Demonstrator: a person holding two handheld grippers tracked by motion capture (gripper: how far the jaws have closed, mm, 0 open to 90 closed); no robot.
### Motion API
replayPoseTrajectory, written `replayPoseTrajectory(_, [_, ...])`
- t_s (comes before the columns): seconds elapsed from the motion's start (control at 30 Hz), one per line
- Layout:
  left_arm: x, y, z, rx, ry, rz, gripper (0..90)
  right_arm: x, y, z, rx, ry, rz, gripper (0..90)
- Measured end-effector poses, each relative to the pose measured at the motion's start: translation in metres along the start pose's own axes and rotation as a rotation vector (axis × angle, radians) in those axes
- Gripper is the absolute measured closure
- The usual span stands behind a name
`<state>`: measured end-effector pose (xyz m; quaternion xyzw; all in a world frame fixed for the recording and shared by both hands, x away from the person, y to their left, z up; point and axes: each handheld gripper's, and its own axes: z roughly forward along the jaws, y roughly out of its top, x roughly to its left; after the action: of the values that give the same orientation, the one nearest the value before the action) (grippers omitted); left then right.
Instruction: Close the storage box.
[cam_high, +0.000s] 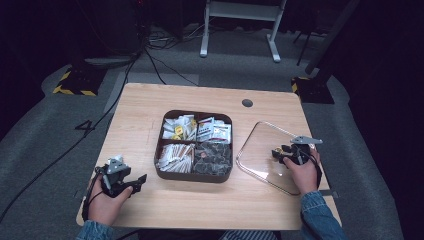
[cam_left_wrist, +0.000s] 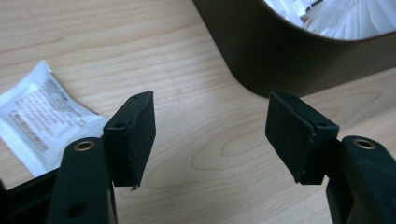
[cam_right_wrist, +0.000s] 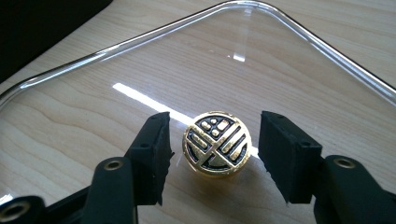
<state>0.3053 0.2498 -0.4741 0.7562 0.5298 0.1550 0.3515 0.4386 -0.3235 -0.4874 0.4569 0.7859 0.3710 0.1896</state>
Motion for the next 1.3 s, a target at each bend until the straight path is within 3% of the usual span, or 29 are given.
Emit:
replayPoseTrajectory(0.3, [-0.004,-0.006,0.012,0.053,0.007,0.020,30.6,0.000,-0.003,0.005,0.020,0.012,-0.009,52.1])
replayPoseTrajectory(0.8, [-0.007,-0.011,0.022,0.071,0.027,0.045,26.5,-0.004,-0.004,0.004,0.023,0.032,-0.002,58.2])
replayPoseTrajectory(1.13, [-0.007,-0.014,0.026,0.040,0.049,0.086,22.4,-0.004,-0.003,0.003,0.028,0.026,-0.017,58.7])
replayPoseTrajectory(1.3, [-0.009,-0.016,0.030,0.017,0.051,0.104,17.1,-0.008,-0.003,0.000,0.005,0.053,0.001,58.7])
